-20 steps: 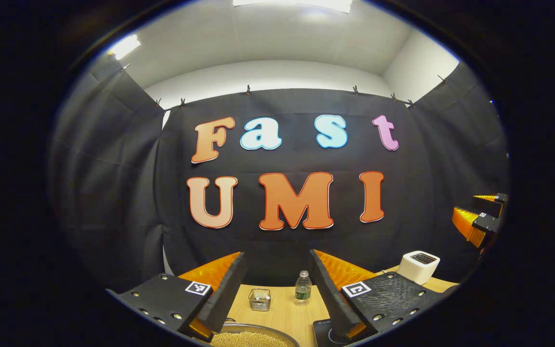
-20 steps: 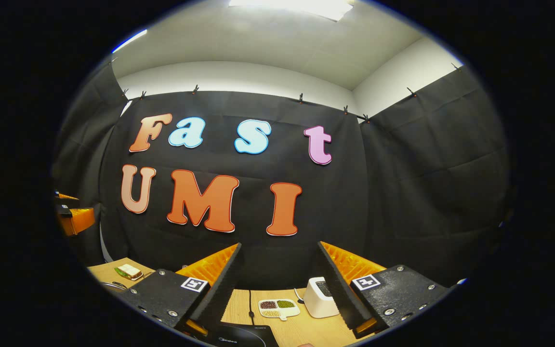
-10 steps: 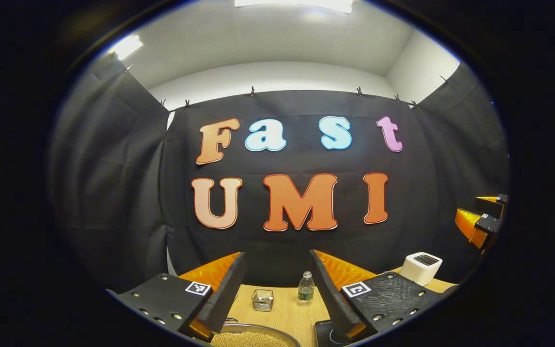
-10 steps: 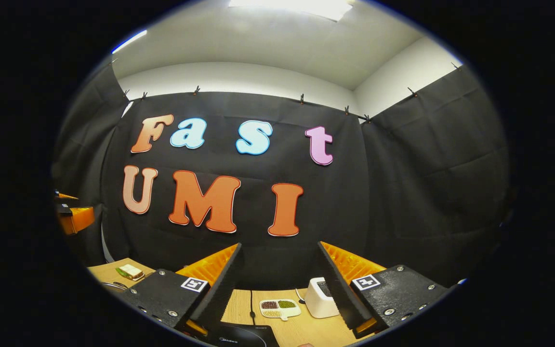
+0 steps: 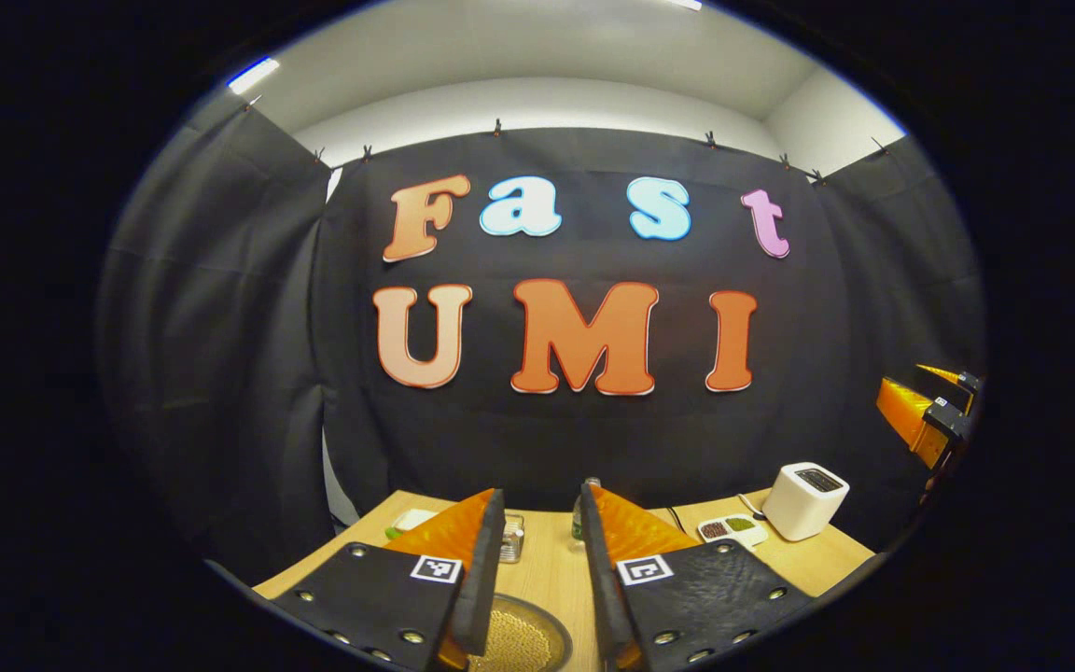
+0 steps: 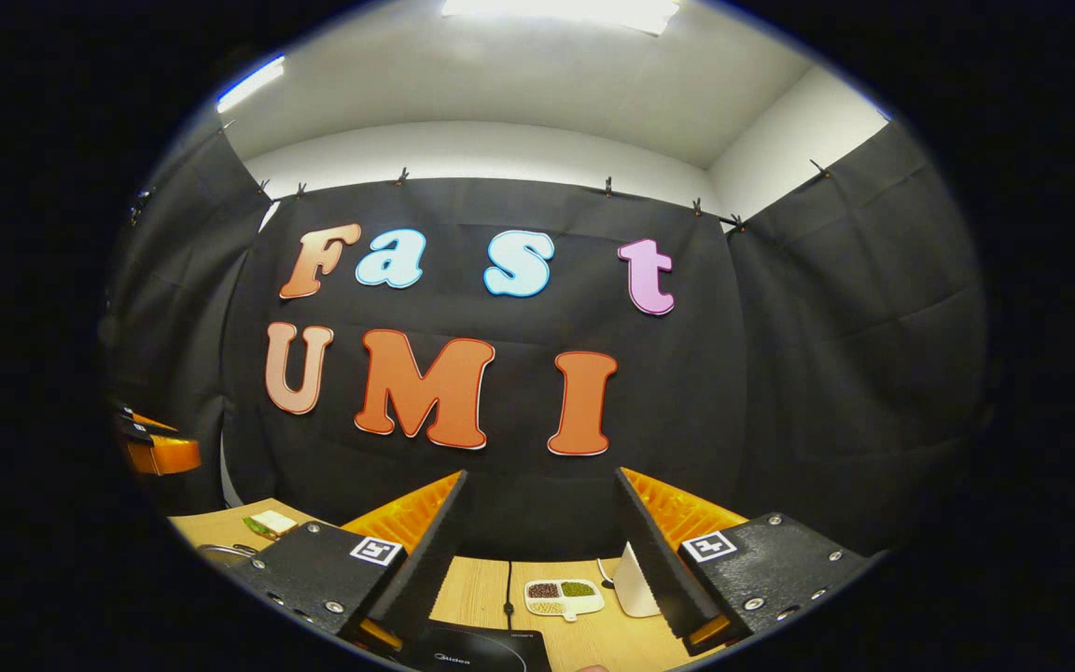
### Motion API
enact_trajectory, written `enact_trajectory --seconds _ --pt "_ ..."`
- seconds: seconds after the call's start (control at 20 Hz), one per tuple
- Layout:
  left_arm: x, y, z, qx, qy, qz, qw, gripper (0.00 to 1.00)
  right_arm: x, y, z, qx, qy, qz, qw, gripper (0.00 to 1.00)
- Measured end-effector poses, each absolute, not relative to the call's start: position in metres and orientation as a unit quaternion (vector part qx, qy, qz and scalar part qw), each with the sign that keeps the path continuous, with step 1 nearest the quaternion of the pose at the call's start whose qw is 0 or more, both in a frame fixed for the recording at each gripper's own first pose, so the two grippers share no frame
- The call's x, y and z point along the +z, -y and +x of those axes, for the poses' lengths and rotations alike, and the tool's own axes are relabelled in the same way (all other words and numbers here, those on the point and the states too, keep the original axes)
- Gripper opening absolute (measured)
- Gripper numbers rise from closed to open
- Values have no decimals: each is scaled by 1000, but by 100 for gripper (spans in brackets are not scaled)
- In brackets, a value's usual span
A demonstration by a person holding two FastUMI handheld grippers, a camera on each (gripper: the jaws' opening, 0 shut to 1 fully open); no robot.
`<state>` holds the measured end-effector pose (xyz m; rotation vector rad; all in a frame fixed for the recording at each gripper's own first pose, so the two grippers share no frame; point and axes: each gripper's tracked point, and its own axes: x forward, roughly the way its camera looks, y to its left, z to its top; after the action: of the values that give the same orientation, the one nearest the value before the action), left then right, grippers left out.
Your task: First push the handle of the pot to place it horizontally, then grasp the pot with both hands and set it on the induction cooktop.
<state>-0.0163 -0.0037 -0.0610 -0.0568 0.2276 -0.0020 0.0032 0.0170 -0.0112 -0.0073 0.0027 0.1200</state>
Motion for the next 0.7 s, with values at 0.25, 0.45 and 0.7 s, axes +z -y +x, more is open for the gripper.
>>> enact_trajectory --seconds 0.25,0.45,0.7 --pt "-121 13 -43 5 -210 -2 978 12 -26 -13 6 95 -10 1 995 93" --pt "-168 20 -73 16 -285 16 958 8 -39 -5 9 123 -17 8 992 94" --pt "-215 11 -113 24 -382 49 922 4 -61 16 16 130 -32 19 991 94"
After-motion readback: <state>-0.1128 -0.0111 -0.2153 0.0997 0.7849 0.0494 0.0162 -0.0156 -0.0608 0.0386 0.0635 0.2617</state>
